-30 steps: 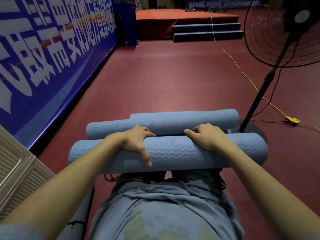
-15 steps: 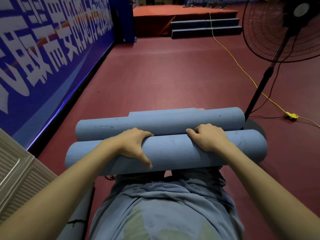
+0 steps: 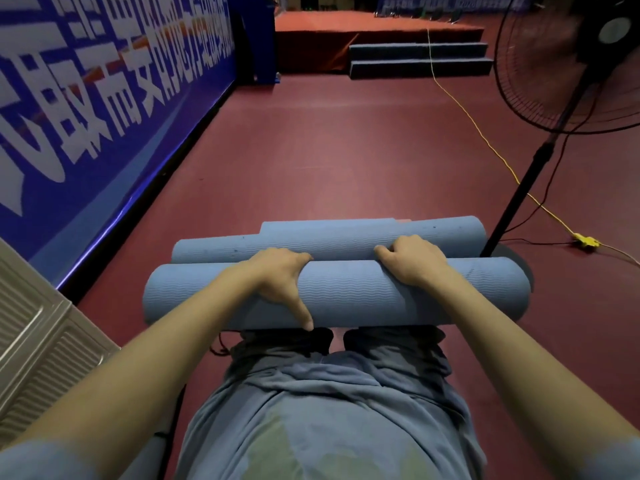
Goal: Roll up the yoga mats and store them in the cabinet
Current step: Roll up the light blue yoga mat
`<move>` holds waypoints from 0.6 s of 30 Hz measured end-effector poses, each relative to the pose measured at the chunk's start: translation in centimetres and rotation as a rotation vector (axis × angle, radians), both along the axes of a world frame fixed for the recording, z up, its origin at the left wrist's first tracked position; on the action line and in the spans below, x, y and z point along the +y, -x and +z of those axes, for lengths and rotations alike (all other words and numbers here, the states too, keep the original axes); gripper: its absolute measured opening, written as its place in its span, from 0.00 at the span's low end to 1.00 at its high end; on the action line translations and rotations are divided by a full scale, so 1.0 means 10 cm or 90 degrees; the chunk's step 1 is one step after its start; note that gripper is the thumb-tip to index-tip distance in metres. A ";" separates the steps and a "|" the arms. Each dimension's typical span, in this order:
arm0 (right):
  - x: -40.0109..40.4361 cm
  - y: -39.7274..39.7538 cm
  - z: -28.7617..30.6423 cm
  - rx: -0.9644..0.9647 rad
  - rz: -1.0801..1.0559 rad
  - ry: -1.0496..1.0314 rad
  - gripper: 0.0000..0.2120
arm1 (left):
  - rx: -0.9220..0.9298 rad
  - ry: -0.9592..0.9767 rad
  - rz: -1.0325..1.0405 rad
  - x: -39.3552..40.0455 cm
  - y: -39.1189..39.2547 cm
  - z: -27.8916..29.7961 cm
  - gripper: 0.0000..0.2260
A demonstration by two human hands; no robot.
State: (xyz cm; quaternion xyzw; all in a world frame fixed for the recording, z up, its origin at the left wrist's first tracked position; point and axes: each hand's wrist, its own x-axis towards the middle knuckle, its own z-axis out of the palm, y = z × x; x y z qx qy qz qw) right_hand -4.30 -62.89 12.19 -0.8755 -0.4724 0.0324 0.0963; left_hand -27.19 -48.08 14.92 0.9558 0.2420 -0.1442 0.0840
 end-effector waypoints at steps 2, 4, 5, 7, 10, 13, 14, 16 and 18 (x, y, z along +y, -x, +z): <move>-0.04 0.00 0.01 -0.005 0.008 -0.011 0.26 | 0.008 0.016 0.000 0.03 -0.04 0.02 0.48; -0.08 0.01 0.02 0.003 0.025 0.030 0.29 | 0.014 0.034 -0.004 0.03 -0.05 0.04 0.45; -0.10 0.00 0.04 0.019 0.033 0.061 0.29 | 0.017 0.052 -0.006 0.03 -0.05 0.06 0.44; -0.13 -0.02 0.10 0.089 0.045 0.130 0.29 | 0.027 0.129 0.005 0.03 -0.05 0.08 0.39; -0.18 -0.04 0.13 0.185 0.041 0.221 0.32 | 0.079 0.263 0.016 0.01 -0.01 0.09 0.34; -0.22 -0.03 0.09 0.222 0.046 0.276 0.33 | 0.132 0.354 0.027 -0.03 0.02 0.04 0.31; -0.23 -0.01 0.07 0.227 0.046 0.268 0.33 | 0.128 0.364 0.022 -0.03 0.03 0.02 0.31; -0.25 0.01 0.02 0.218 0.034 0.218 0.34 | 0.098 0.364 0.012 -0.01 0.05 -0.01 0.32; -0.27 0.01 -0.03 0.169 0.028 0.173 0.33 | 0.057 0.333 -0.003 0.01 0.06 0.00 0.32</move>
